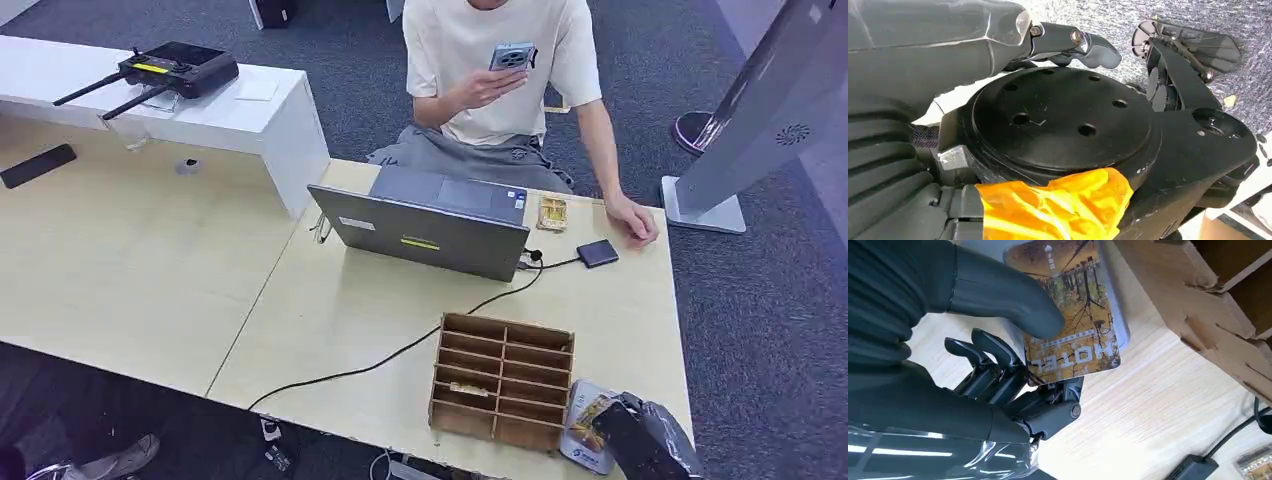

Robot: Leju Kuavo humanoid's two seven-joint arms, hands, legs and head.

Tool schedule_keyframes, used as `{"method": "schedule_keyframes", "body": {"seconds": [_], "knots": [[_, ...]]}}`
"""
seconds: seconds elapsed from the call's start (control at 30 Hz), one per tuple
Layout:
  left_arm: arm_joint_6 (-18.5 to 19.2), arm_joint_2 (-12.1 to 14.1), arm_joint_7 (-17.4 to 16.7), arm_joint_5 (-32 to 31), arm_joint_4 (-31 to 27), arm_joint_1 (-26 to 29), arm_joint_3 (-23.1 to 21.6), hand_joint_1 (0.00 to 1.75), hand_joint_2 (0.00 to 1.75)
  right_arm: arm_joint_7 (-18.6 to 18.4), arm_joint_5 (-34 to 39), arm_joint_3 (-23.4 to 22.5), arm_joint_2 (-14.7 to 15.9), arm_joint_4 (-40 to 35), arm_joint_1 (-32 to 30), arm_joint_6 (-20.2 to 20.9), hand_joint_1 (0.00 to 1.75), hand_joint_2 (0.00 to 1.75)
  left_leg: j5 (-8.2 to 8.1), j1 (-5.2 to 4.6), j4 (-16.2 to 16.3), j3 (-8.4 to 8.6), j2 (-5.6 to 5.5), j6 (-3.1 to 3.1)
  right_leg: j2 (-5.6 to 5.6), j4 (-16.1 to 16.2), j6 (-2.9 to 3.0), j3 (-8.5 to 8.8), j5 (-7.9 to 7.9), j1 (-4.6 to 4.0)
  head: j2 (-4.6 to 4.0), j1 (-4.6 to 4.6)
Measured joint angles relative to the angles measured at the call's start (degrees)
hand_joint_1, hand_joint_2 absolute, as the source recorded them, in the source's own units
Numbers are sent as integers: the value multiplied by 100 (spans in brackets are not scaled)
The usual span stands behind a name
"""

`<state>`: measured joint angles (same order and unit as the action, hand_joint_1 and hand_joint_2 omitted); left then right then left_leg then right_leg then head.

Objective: Pass the card to the sensor for recognition and then transmit it.

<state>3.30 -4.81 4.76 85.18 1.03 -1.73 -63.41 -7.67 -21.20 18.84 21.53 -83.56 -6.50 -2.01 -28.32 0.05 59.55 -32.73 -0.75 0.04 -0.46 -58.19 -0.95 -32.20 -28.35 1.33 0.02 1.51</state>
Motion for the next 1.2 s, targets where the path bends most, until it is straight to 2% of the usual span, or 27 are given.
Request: {"method": "schedule_keyframes", "body": {"seconds": [1.2], "knots": [[0, 0, -44, -4, 0, -4, 0, 0, 175, -118, -217, 348, 0, 208, 59, -55, 175, 175, 0, 0, 0, 3, 0, 0, 0, 1, 0, 2, 0, 0, 0, 0]]}}
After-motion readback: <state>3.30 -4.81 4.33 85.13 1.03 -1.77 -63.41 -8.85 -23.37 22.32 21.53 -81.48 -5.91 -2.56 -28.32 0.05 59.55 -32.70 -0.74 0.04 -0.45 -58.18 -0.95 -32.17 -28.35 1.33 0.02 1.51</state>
